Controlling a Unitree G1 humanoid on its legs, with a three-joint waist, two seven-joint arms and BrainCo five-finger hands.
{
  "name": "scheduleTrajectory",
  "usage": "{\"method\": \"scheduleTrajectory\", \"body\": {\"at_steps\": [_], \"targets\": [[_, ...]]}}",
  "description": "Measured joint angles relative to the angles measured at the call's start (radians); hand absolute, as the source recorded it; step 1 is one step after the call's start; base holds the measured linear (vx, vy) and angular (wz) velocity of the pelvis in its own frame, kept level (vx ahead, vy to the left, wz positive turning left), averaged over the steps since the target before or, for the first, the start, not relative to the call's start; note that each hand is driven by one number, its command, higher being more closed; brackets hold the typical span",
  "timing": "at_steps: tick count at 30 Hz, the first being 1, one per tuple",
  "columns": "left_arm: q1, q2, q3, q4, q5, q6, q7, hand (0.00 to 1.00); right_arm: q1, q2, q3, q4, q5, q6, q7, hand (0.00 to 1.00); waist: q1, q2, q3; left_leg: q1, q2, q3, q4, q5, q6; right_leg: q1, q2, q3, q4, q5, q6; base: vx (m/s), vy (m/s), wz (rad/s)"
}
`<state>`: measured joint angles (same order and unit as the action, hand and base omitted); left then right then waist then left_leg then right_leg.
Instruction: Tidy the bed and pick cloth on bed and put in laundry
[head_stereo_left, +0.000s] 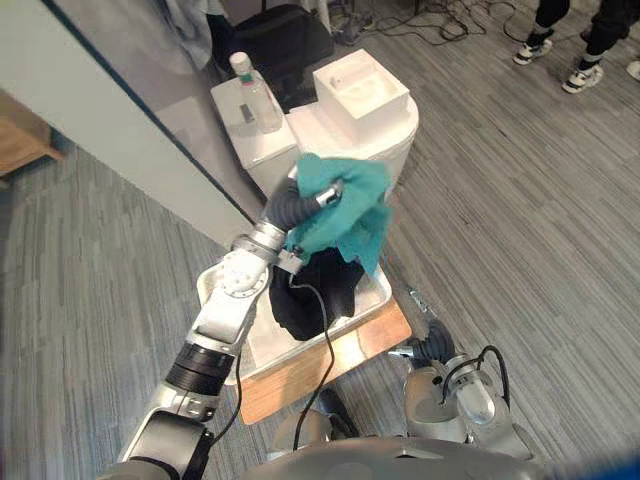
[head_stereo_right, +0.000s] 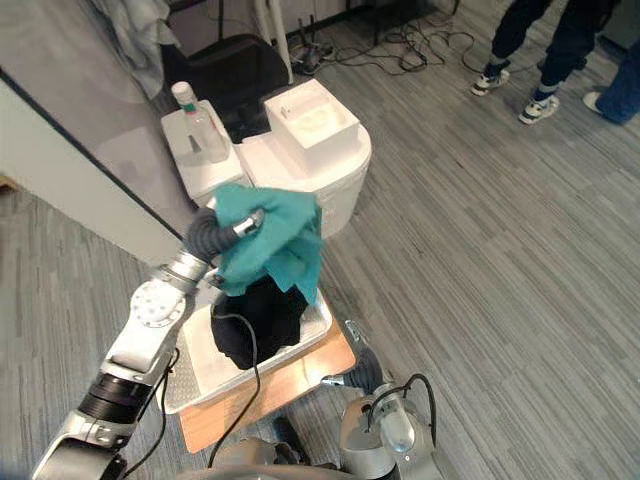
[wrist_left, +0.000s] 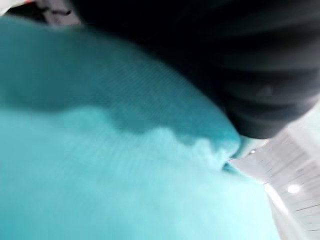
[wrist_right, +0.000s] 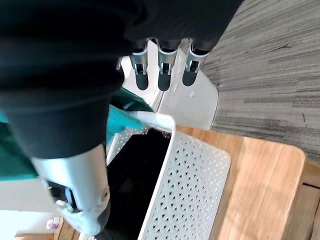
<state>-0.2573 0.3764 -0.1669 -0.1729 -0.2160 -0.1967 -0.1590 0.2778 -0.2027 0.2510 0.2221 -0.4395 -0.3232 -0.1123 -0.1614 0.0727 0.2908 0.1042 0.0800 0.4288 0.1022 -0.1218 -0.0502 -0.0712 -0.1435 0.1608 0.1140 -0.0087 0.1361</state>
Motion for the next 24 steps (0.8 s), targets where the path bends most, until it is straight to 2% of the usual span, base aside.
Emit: {"method": "scheduleTrajectory", "body": {"at_steps": [4,9,13,16,19,22,24], "targets": [[0.073,0.01,0.041,-0.103,-0.077,0.053,-0.077,1.0,0.02,0.007,-0.005,-0.007,0.0,0.001,0.013,0.0,0.018,0.004,-0.013,0.018,0.001,-0.024,0.002,-0.002,0.001,0.029,-0.006,-0.03,0.014,-0.019,-0.003,0.0,-0.017,0.24],[0.216,0.009,0.097,-0.203,-0.17,0.107,-0.201,1.0,0.067,0.039,-0.044,-0.008,0.0,0.004,0.02,0.0,0.041,0.027,-0.05,0.026,-0.001,-0.054,0.005,-0.001,0.002,0.047,-0.011,-0.058,0.028,-0.034,-0.006,0.01,-0.014,0.15],[0.311,0.003,0.134,-0.252,-0.231,0.117,-0.279,1.0,0.087,0.047,-0.058,-0.005,-0.017,0.005,0.02,0.0,0.049,0.028,-0.058,0.052,-0.002,-0.059,0.004,-0.001,0.002,0.068,-0.014,-0.067,0.038,-0.045,-0.006,-0.02,-0.014,0.09],[0.373,-0.02,0.134,-0.255,-0.232,0.131,-0.313,1.0,0.11,0.048,-0.073,-0.003,-0.017,0.005,0.021,0.0,0.053,0.029,-0.086,0.057,-0.005,-0.066,0.004,-0.007,0.007,0.071,-0.02,-0.074,0.046,-0.06,-0.009,-0.03,-0.005,0.08],[0.414,-0.032,0.132,-0.255,-0.22,0.143,-0.313,1.0,0.121,0.047,-0.086,0.006,-0.017,0.005,0.024,0.0,0.056,0.028,-0.099,0.057,-0.007,-0.077,0.004,-0.009,0.007,0.076,-0.023,-0.082,0.049,-0.065,-0.012,-0.01,-0.002,0.1],[0.45,-0.079,0.123,-0.23,-0.174,0.15,-0.279,1.0,0.141,0.047,-0.089,0.014,-0.017,0.005,0.033,0.0,0.061,0.021,-0.104,0.059,-0.011,-0.082,0.006,-0.008,0.007,0.076,-0.031,-0.089,0.066,-0.075,-0.011,-0.01,0.001,0.1],[0.451,-0.106,0.106,-0.146,-0.107,0.15,-0.213,1.0,0.15,0.048,-0.081,0.014,-0.017,0.004,0.042,0.0,0.063,0.019,-0.105,0.054,-0.011,-0.082,0.013,-0.01,0.008,0.069,-0.032,-0.09,0.079,-0.08,-0.009,0.0,0.0,0.0]]}}
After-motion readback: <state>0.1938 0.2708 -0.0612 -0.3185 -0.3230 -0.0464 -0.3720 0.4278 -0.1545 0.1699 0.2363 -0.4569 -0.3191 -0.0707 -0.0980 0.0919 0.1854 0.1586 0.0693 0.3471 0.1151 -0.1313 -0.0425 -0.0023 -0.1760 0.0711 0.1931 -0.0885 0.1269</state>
